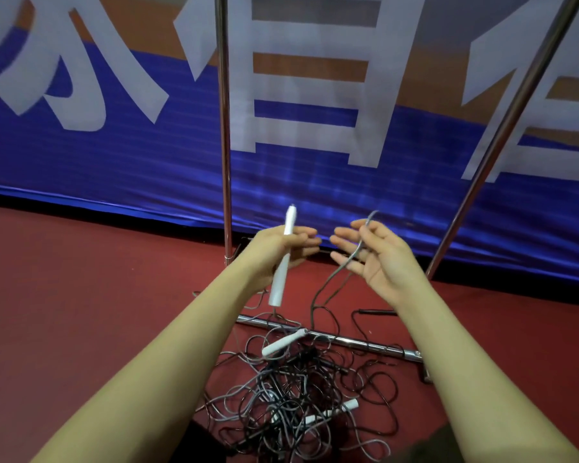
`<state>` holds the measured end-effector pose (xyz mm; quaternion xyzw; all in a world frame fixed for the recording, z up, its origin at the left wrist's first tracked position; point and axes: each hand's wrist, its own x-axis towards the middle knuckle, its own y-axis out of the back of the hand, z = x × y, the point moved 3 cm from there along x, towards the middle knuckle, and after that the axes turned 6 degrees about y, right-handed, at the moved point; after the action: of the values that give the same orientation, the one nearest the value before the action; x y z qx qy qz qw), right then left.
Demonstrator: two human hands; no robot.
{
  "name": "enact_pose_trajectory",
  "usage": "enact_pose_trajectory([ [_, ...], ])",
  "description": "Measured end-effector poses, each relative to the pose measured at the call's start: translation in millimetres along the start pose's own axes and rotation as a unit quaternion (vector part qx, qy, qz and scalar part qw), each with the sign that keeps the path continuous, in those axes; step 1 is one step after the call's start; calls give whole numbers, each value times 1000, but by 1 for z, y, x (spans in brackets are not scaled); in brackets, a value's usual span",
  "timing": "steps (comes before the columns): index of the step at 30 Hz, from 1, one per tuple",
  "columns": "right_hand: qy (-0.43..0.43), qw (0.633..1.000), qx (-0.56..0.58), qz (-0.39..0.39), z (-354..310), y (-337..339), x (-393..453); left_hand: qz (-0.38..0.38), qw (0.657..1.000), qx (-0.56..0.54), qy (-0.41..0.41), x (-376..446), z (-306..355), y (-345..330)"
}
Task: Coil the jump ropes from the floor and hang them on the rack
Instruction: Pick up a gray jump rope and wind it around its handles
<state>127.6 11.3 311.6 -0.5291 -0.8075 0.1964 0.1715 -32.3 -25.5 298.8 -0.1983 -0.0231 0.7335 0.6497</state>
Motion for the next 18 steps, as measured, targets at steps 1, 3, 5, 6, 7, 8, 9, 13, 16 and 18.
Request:
enact_pose_trajectory([
  [1,13,999,45,11,-3,1,1,-17,999,37,6,0,-5,-3],
  [3,33,992,115,33,-7,1,2,-56,992,114,10,-2,-13,-9],
  [5,50,986,152,56,-10,3,3,-90,985,143,10,-4,-18,-14],
  [6,57,982,166,66,-11,4,3,-102,984,143,12,-6,-19,-16],
  [7,64,979,176,75,-11,6,4,-107,984,143,9,-7,-20,-18],
  [8,67,977,183,83,-11,8,4,-107,983,146,1,-8,-19,-19],
  [9,67,977,184,90,-10,10,5,-102,983,151,-10,-9,-18,-20],
  [13,30,990,103,86,-1,16,7,-55,992,105,-35,-9,-11,-18],
  [16,-28,998,-7,48,9,16,5,-37,997,22,-57,-9,1,-15],
  [18,-43,993,-110,17,16,13,2,-31,997,-27,-72,-8,8,-14],
])
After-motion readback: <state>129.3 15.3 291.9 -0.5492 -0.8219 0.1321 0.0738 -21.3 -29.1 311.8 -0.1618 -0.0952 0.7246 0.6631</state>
